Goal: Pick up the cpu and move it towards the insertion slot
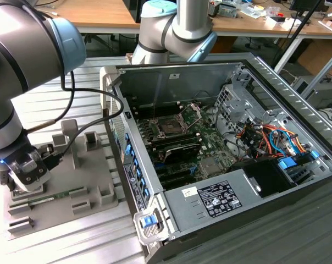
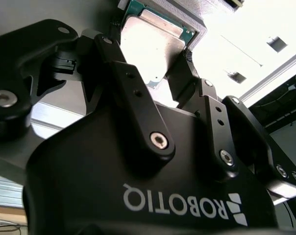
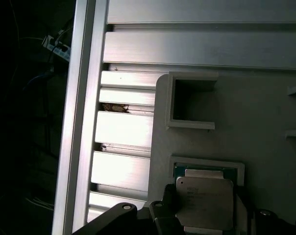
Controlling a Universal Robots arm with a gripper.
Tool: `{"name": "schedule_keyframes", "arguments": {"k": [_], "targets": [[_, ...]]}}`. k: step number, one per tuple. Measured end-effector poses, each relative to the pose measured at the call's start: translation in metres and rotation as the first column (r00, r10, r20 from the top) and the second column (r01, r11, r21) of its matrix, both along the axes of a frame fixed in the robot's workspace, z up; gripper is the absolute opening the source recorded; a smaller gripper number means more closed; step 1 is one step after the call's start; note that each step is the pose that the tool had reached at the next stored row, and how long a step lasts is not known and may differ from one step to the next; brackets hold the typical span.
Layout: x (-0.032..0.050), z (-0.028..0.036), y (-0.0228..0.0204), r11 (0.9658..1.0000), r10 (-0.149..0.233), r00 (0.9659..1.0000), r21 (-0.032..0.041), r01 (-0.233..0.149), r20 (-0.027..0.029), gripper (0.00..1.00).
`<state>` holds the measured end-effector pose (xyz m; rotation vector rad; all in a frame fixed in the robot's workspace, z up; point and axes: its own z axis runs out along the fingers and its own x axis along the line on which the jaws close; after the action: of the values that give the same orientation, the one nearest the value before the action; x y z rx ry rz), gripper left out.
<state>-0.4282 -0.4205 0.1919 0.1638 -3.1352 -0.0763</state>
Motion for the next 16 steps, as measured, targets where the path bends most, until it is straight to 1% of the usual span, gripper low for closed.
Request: {"name": "schedule_keyframes", "arguments": {"k": [3, 5, 16], "targets": [[0.0000, 0.0015, 0.0000, 1.0000, 0.000, 1.0000, 0.0009, 0.000, 0.0001, 0.55], [0.0001, 0.0037, 0.0000, 1.0000, 0.000, 1.0000, 0.0024, 0.000, 0.0002, 0.55], [0.0000, 0.0114, 0.0000, 1.0000, 0.000, 1.0000, 0.0036, 0.000, 0.0002, 0.55]]}}
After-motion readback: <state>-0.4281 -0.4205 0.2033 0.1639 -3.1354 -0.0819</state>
